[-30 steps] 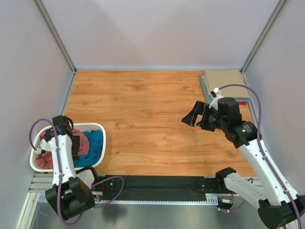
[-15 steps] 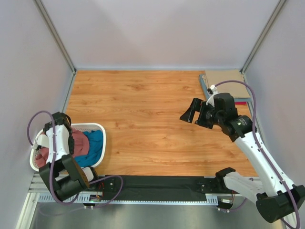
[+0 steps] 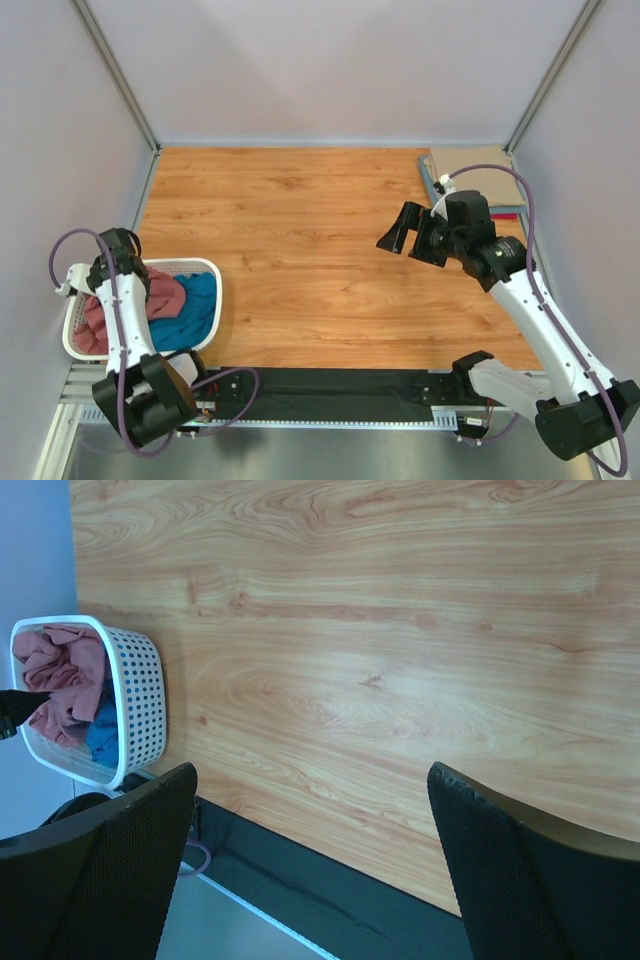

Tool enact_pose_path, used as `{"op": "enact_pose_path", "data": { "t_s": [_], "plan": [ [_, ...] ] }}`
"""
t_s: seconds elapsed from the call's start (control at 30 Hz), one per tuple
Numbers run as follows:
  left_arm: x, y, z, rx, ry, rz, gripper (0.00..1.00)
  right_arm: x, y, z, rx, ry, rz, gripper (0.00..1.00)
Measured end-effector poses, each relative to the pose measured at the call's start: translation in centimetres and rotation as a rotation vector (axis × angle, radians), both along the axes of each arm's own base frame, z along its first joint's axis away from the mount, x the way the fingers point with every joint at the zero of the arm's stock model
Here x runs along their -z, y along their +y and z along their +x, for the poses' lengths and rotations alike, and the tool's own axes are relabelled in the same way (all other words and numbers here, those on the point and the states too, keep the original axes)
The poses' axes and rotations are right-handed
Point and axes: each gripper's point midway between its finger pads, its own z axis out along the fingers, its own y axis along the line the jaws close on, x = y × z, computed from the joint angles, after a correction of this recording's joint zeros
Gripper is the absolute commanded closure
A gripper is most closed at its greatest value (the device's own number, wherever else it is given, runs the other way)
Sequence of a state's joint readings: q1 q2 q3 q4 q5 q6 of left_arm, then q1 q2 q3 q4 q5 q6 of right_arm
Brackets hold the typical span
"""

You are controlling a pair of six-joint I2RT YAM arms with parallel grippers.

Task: Fold and stack the t-shirts
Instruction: Grab the tshirt from the pile, then move the tshirt to the center of the board

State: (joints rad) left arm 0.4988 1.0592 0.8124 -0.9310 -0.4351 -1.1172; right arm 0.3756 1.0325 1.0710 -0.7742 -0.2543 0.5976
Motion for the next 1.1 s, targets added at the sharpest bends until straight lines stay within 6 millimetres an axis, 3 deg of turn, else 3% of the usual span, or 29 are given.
{"op": "enact_pose_path", "data": {
  "t_s": [0.13, 0.2, 0.27, 0.4, 0.53, 0.67, 0.73, 0.83, 0.93, 1.0, 1.1],
  "plan": [
    [-2.6, -0.6, 0.7, 0.053, -0.108, 0.023, 1.00, -0.1, -0.2, -0.1, 0.010, -0.004, -0.002, 0.02],
    [-5.4, -1.1, 1.8, 0.101, -0.203, 0.041, 1.00, -0.2, -0.2, -0.2, 0.013, -0.005, 0.002, 0.02],
    [-9.3, -1.9, 3.0, 0.161, -0.314, 0.063, 1.00, -0.2, -0.1, -0.1, 0.012, -0.002, 0.004, 0.02],
    [-19.8, -5.2, 5.3, 0.340, -0.613, 0.118, 1.00, -0.6, 0.0, -0.2, 0.002, 0.011, 0.004, 0.02],
    [-30.3, -11.2, 6.3, 0.611, -0.919, 0.112, 1.00, -1.8, 0.0, -0.2, -0.002, -0.009, 0.008, 0.01],
    [-38.4, -19.5, 6.6, 0.973, -1.126, 0.024, 1.00, -3.0, -0.3, -0.8, -0.002, -0.044, 0.019, 0.01],
    [-40.9, -24.5, 6.4, 1.179, -1.194, -0.044, 1.00, -3.5, -0.5, -1.3, -0.001, -0.060, 0.024, 0.01],
    [-41.2, -31.3, 6.2, 1.428, -1.203, -0.137, 1.00, -4.4, -0.9, -2.2, 0.003, -0.092, 0.034, 0.01],
    [-38.2, -38.5, 6.0, 1.652, -1.132, -0.226, 1.00, -5.0, -1.5, -2.9, 0.016, -0.117, 0.033, 0.01],
    [-33.6, -42.4, 6.3, 1.757, -1.028, -0.287, 0.96, -5.3, -1.9, -3.3, 0.028, -0.131, 0.029, 0.01],
    [-23.2, -45.1, 6.7, 1.832, -0.765, -0.357, 0.69, -5.1, -2.6, -3.7, 0.053, -0.137, 0.012, 0.01]
  ]
}}
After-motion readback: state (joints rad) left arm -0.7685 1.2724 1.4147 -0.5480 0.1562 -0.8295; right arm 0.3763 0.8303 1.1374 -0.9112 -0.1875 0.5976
